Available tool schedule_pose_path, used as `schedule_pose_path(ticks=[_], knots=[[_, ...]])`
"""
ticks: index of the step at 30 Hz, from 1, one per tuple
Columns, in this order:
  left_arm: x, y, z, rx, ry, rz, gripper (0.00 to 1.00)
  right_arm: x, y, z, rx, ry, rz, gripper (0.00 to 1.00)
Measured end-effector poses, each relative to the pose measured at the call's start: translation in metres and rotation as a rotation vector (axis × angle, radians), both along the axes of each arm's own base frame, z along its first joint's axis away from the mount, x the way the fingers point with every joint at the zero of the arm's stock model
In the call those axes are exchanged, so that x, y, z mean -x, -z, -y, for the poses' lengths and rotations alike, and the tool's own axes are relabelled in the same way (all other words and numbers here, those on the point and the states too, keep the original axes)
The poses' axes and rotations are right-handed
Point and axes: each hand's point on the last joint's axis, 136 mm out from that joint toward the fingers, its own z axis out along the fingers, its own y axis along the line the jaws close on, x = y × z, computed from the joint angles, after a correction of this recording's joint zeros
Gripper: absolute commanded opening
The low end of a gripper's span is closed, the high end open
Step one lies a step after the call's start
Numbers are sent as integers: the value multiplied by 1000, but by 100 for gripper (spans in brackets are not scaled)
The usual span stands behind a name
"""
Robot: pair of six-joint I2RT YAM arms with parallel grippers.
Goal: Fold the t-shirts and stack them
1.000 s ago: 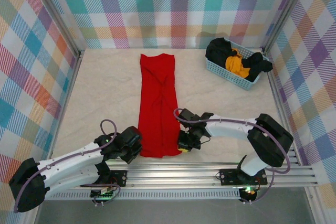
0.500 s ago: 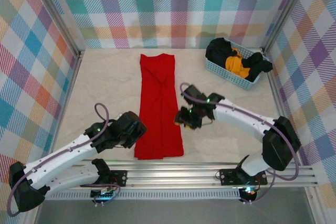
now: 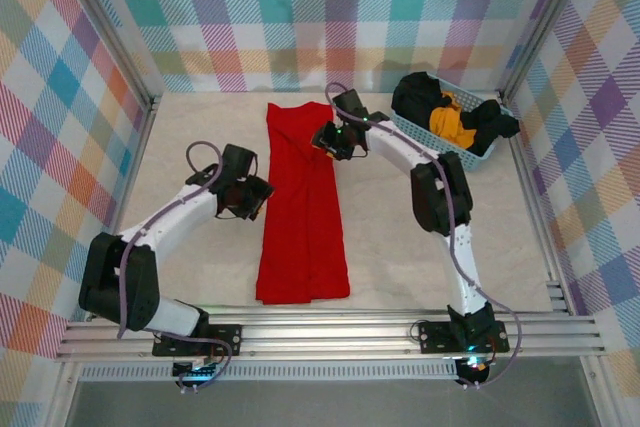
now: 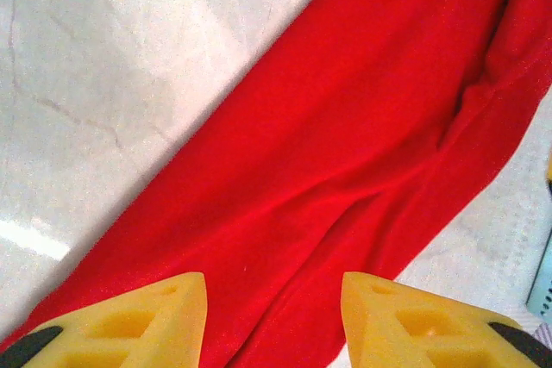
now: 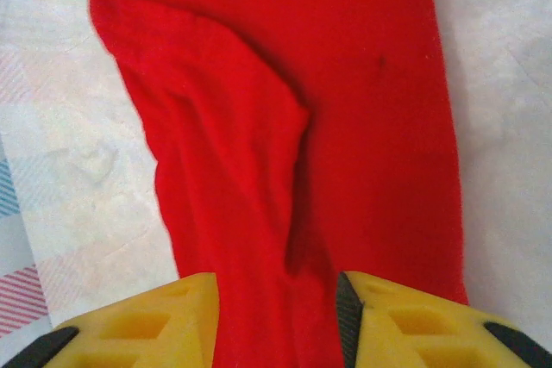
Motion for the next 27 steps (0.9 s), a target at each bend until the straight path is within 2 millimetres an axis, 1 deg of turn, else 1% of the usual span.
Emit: schedule_pose_path(ticks=[2,4,9,12,15,17,18,22,25,27], knots=[[-3,-1,-3,5,4,7,45,-5,10,-4,-4,-8,-5,38],[-3,-3,-4,6,12,17,45,-11,15,-8,-4,-19,1,37],[6,-1,-5,11,22,21,45,-30,15,-15,-19,-25,23,32],[14,2,-7,12,24,14,45,-33,19,-13,-18,-22,14,29],[17,-2,-8,19,25,25,44,-33,26,-9,-7,-15,-5,29],[18,-8,-8,24,26,43,44,-35,29,-6,0,-11,-12,25],[18,-11,-8,27,25,53,44,-36,30,-5,3,-12,-11,21],[20,-23,-10,36,23,82,44,-43,25,-10,-2,-35,20,9],[21,-29,-12,35,26,101,44,-48,15,-15,-13,-66,59,0],[24,-30,-13,30,30,100,44,-49,8,-18,-25,-86,76,0]])
